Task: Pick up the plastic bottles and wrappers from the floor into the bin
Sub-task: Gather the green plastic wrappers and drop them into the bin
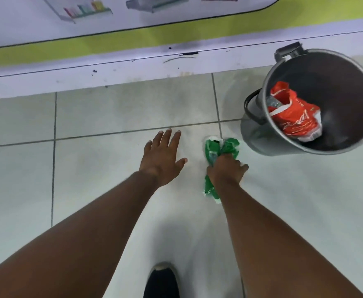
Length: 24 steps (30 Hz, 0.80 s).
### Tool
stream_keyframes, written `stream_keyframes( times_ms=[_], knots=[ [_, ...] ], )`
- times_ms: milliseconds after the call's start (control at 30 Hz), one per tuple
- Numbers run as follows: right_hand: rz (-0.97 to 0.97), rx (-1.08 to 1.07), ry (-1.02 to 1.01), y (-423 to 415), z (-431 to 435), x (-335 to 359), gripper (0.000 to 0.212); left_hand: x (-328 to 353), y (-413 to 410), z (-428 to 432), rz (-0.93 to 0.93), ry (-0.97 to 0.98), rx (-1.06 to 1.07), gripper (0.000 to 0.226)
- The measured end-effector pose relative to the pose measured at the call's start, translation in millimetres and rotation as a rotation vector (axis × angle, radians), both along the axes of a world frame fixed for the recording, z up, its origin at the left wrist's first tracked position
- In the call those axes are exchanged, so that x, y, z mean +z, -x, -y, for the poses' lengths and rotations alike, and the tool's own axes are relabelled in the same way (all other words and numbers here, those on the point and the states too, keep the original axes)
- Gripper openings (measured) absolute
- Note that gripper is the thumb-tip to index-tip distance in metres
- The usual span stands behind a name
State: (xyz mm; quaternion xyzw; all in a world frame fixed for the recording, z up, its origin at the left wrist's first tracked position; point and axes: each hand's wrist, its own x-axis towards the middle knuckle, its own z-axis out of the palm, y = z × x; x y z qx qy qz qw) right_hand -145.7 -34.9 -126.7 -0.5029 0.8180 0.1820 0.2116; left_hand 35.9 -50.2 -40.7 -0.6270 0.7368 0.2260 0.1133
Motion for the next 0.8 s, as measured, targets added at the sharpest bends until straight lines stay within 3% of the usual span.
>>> stream_keyframes(
  times_ms=[67,200,400,567,667,800],
  knots=[
    [0.022,0.037,-0.007,7.4,-7.2,15.0,0.027,6.4,3.7,-10.3,-0.009,-0.016,0.016,0.079],
    [0.163,-0.031,-0.042,23.1,-34.2,63.4,0.025,38.4,7.7,-28.8,-0.055,-0.038,0.082,0.079],
    [0.612,-0.074,0.407,63.2,-67.3,193.9,0.014,130.9,22.2,-49.2,-0.1,0.003,0.129,0.078],
    [0.598,-0.073,0.853,111.0,-30.1,311.2,0.021,206.6,45.3,-36.4,-0.118,0.062,0.064,0.077],
    [0.648,-0.191,0.966,134.4,9.1,362.9,0.028,242.8,65.6,-13.6,-0.116,0.149,-0.088,0.075],
    [0.6,-0.168,1.033,154.8,53.5,401.1,0.03,275.1,98.6,22.0,-0.142,0.222,-0.183,0.074]
  ],
)
